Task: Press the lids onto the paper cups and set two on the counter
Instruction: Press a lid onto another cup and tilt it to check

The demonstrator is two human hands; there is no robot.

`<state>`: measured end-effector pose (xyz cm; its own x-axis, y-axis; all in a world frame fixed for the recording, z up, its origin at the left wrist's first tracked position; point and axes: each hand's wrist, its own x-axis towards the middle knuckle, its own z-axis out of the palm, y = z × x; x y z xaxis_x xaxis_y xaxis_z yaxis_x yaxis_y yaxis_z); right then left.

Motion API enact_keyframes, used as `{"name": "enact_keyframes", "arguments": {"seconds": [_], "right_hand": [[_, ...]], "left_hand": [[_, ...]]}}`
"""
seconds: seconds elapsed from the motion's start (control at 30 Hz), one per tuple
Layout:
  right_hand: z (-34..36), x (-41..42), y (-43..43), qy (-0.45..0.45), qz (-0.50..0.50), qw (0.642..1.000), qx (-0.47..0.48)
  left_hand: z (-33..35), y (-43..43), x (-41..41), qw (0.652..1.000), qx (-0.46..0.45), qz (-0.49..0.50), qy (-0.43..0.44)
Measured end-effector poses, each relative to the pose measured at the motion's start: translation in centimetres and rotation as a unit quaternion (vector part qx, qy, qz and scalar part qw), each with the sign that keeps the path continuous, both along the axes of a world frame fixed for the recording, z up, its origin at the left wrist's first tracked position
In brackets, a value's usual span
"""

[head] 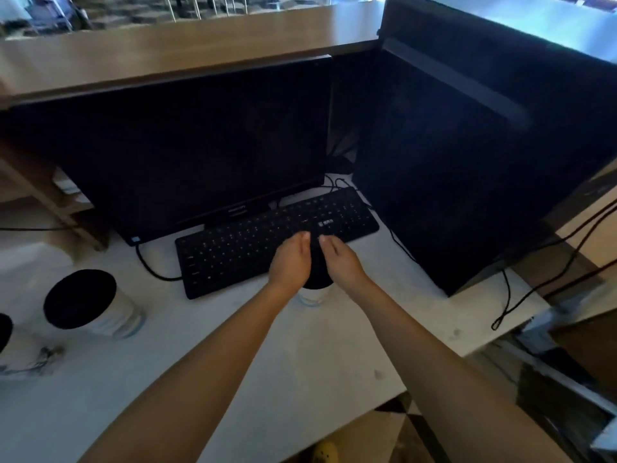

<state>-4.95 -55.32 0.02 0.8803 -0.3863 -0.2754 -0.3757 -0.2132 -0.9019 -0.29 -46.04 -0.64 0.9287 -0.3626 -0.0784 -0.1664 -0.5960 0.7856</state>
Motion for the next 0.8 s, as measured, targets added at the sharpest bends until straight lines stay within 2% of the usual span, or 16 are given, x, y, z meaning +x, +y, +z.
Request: {"name": "enact_keyframes", "arguments": {"seconds": [0.33, 0.5, 0.63, 0.73, 0.8], "right_hand": [[-1.2, 0.4, -0.3, -0.043, -0.003, 0.999, 0.026], [-0.9, -0.7, 0.8, -0.058, -0.067, 0.993, 0.074], [-0.9, -3.0, 1.5, -0.070, -0.091, 0.989, 0.098], [-1.8, -4.3, 0.9, -0.061, -0.101, 0.982, 0.148], [-2.6, -5.1, -0.1, -0.065, -0.085, 0.979, 0.174]], "left_hand": [[-1.5, -0.3, 0.8, 0.999, 0.021, -0.003, -0.041], [-0.4, 0.1, 1.2, 0.997, 0.011, -0.073, -0.017], [0.5, 0.1, 1.8, 0.985, 0.101, -0.106, -0.093], [1.4, 0.3, 2.3, 0.951, 0.205, -0.138, -0.184], [2.2, 0.0, 2.2, 0.939, 0.222, -0.145, -0.218]]}}
